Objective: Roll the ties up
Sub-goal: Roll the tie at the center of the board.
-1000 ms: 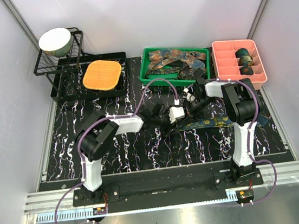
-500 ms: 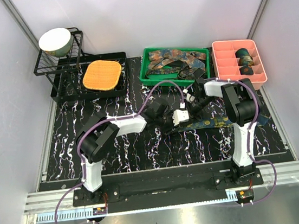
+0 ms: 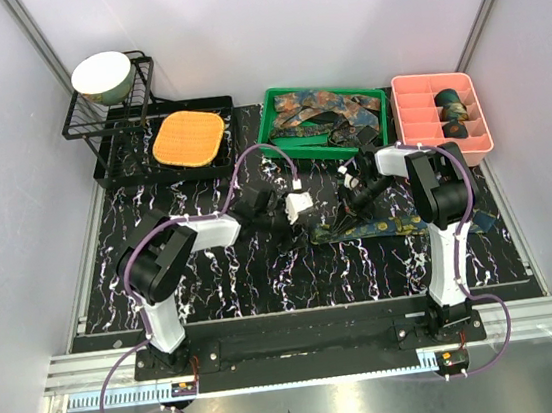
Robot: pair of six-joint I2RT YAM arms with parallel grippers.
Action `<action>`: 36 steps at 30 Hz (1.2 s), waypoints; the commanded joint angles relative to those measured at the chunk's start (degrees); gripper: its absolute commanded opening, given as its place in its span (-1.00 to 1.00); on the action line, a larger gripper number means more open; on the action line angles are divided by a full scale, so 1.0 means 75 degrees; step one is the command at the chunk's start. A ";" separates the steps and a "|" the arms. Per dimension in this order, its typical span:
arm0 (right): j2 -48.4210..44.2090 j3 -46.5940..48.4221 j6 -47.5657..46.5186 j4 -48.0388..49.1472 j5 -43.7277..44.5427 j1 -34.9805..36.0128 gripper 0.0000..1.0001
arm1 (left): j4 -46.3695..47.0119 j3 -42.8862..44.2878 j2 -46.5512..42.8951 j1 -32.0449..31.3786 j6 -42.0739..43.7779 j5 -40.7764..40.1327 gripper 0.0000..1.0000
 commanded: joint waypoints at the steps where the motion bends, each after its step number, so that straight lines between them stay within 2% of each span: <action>1: 0.0641 -0.0359 -0.0288 0.0806 0.2424 0.0095 -1.00 | 0.0763 -0.0029 -0.0121 -0.0156 -0.0368 0.0760 0.54; 6: 0.0641 -0.0359 -0.0253 0.0817 0.2447 0.0095 -1.00 | 0.0578 0.0276 0.0161 -0.0321 -0.0087 0.0819 0.59; 9: 0.0641 -0.0359 -0.0241 0.0817 0.2448 0.0095 -1.00 | 0.0471 0.0464 0.0232 -0.0368 -0.0005 0.0795 0.42; 11: 0.0641 -0.0359 -0.0230 0.0817 0.2459 0.0083 -1.00 | 0.0389 0.0534 0.0150 -0.0380 -0.0005 0.0866 0.24; 16: 0.0700 -0.0347 -0.0218 0.0841 0.2459 0.0095 -1.00 | 0.0318 0.0837 -0.0026 -0.0473 -0.0028 0.0913 0.15; 23: 0.0712 -0.0324 -0.0206 0.0864 0.2471 0.0107 -1.00 | -0.0593 0.1459 0.0313 -0.0614 0.0335 0.0948 -0.14; 31: 0.0676 -0.0359 -0.0206 0.0864 0.2494 0.0107 -1.00 | -0.1170 0.1355 0.0396 -0.0602 0.0944 0.0679 0.20; 34: 0.0688 -0.0359 -0.0194 0.0876 0.2494 0.0107 -1.00 | -0.1344 0.1366 0.0489 -0.0591 0.1038 0.0643 0.19; 36: 0.0688 -0.0359 -0.0183 0.0864 0.2494 0.0107 -1.00 | -0.1311 0.1355 0.0443 -0.0591 0.1038 0.0690 0.08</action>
